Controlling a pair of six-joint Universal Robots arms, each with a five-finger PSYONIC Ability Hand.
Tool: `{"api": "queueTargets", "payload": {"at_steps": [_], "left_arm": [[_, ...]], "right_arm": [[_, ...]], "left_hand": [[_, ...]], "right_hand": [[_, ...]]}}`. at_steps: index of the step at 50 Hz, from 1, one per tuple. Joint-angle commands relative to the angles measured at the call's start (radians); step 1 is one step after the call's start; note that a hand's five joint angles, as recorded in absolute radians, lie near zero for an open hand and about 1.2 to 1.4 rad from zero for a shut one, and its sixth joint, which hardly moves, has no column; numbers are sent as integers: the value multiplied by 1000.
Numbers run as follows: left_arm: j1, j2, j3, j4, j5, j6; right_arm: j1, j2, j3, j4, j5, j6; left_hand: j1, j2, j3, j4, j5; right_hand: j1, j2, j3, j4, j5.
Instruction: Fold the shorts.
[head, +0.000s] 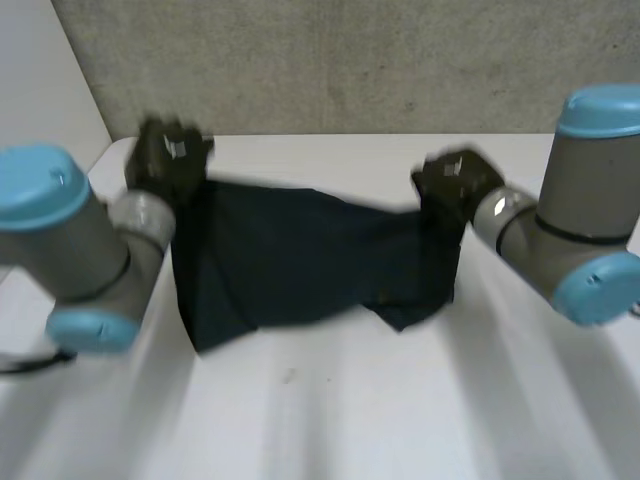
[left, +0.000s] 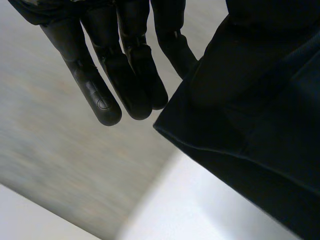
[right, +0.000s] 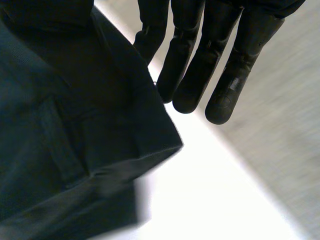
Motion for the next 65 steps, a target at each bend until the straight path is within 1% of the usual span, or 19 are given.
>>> {"api": "queueTargets", "payload": {"at_steps": [1,3,7,12,16,21,24,28,29,33,36,41,49,51,56,59,60,63,65], "left_arm": [[-5,-22,336,139,-87,13],[-6,-15,405,211,-114,-2],[-31,-3,416,318,-122,-25],[-48,65,337,337,-119,-31],[-51,117,177,315,-115,-33],[-54,155,-77,237,-113,-77],[-55,149,-176,194,-113,-108],[-54,128,-297,141,-105,-151],[-54,91,-335,131,-104,-157],[-72,-1,-374,96,-101,-143],[-84,-6,-379,44,-101,-128],[-89,68,-383,-62,-101,-123],[-121,178,-438,-243,-104,-122],[-123,189,-449,-272,-108,-122],[-124,217,-477,-333,-112,-120],[-124,221,-477,-330,-107,-123],[-123,220,-475,-320,-105,-126],[-118,215,-464,-282,-105,-132],[-118,214,-464,-257,-104,-134]], "right_arm": [[2,-8,-182,-376,39,4],[0,-20,-216,-512,41,7],[-1,-59,-236,-632,47,12],[3,-82,-212,-582,44,21],[-1,-140,-103,-458,29,50],[-12,-185,46,-338,-34,54],[-10,-183,151,-259,-76,58],[-10,-157,306,-209,-93,41],[-10,-142,333,-209,-96,41],[-12,-62,416,-209,-96,40],[-12,-56,451,-198,-97,41],[-14,-82,492,-145,-94,44],[-18,-180,595,102,-142,34],[-18,-188,618,130,-145,23],[-62,-272,699,124,-160,-15],[-99,-303,728,75,-181,-9],[-102,-309,738,52,-186,-5],[-106,-352,784,-57,-186,18],[-107,-385,805,-103,-182,37]], "left_hand": [[276,199,204,197,215],[276,199,204,197,215],[276,199,204,197,215],[276,199,204,197,215],[276,199,204,197,215],[276,199,204,197,215],[276,199,204,197,215],[276,199,204,197,215],[276,199,204,197,215],[276,199,204,197,215],[276,199,204,197,215],[276,199,204,197,215],[276,199,204,197,215],[276,199,204,197,215],[276,199,204,197,215],[276,199,204,197,215],[276,199,204,197,215],[276,199,204,197,215],[276,199,204,197,215]], "right_hand": [[421,217,207,203,247],[421,217,207,203,247],[421,217,207,203,247],[421,217,207,203,247],[421,217,207,203,247],[421,217,207,203,247],[421,217,207,203,247],[421,217,207,203,247],[421,217,207,203,247],[421,217,207,203,247],[421,217,207,203,247],[421,217,207,203,247],[421,217,207,203,247],[421,217,207,203,247],[421,217,207,203,247],[421,217,207,203,247],[379,174,164,161,204],[71,-134,-144,-147,-103],[-17,-222,-232,-235,-192]]}}
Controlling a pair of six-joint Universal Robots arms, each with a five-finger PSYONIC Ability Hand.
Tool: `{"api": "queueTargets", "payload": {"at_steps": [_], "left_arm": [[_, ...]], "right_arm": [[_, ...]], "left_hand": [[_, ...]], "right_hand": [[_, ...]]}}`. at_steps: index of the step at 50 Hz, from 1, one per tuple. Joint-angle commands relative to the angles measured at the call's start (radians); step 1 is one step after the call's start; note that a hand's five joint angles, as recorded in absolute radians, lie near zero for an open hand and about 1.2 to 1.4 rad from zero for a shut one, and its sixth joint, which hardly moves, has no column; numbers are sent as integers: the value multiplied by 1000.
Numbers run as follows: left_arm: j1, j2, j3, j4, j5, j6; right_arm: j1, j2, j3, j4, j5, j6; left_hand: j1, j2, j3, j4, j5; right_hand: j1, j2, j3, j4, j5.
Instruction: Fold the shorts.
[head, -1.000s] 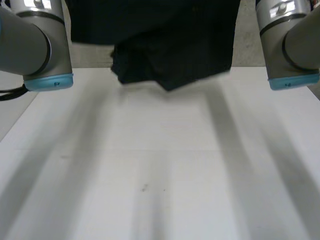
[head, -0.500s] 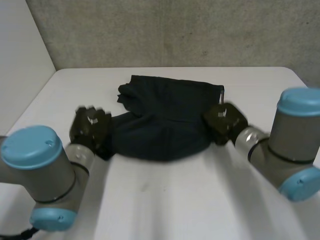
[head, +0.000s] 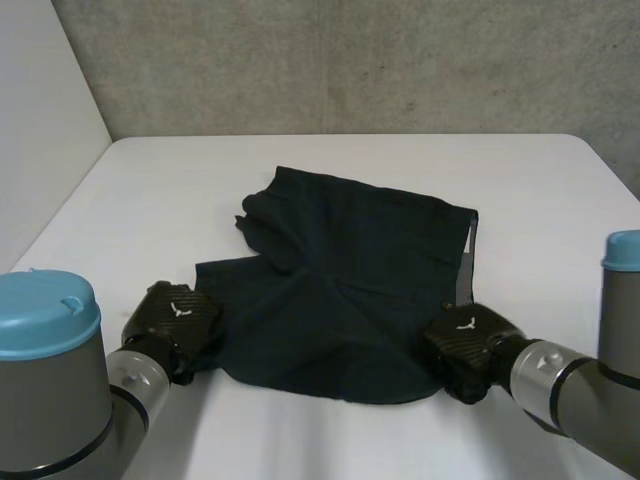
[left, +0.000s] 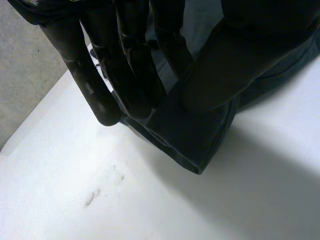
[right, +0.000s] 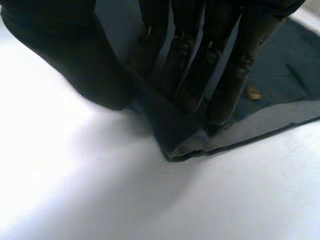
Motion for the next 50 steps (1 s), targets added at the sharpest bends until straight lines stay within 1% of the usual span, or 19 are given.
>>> {"api": "queueTargets", "payload": {"at_steps": [1,2,6,13,18,26,35,36,39,40,42,44,48,50], "left_arm": [[7,-7,11,88,6,-12],[5,-8,13,118,4,-12],[10,-14,17,160,6,-11],[13,-56,57,165,7,-12],[14,-83,80,166,6,-12],[14,-135,123,165,3,-14],[16,-145,157,163,-2,-14],[16,-145,158,163,-2,-14],[16,-143,159,162,-1,-14],[16,-143,159,162,-1,-14],[16,-143,155,157,-1,-14],[14,-142,154,156,-1,-14],[11,-125,148,146,1,-14],[8,-94,142,117,2,-8]], "right_arm": [[-37,-130,116,-246,-7,65],[-38,-136,124,-258,-7,79],[-37,-153,133,-255,-10,124],[-38,-149,169,-251,-17,121],[-40,-133,184,-251,-25,121],[-37,-101,204,-260,-11,119],[-31,-78,212,-284,-10,116],[-31,-72,213,-295,-10,116],[-34,-43,213,-333,-8,116],[-37,-29,213,-355,-7,116],[-37,-17,209,-372,-7,113],[-37,0,195,-379,-5,99],[-43,0,152,-373,16,58],[-43,-17,124,-367,22,49]], "left_hand": [[271,198,204,193,215],[271,198,204,193,215],[271,198,204,193,215],[271,198,204,193,215],[271,198,204,193,215],[271,198,204,193,215],[271,198,204,193,215],[271,198,204,193,215],[271,198,204,193,215],[271,198,204,193,215],[271,198,204,193,215],[271,198,204,193,215],[271,198,204,193,215],[271,198,204,193,215]], "right_hand": [[-148,-365,-363,-365,-343],[-196,-413,-411,-413,-391],[-311,-528,-526,-528,-506],[-419,-636,-634,-637,-614],[-443,-660,-658,-660,-638],[-399,-616,-614,-616,-594],[-390,-607,-605,-608,-585],[-376,-593,-591,-593,-571],[-162,-379,-377,-379,-357],[-36,-253,-251,-254,-231],[143,-74,-72,-74,-52],[420,203,205,203,225],[422,205,207,205,227],[422,205,207,205,227]]}}
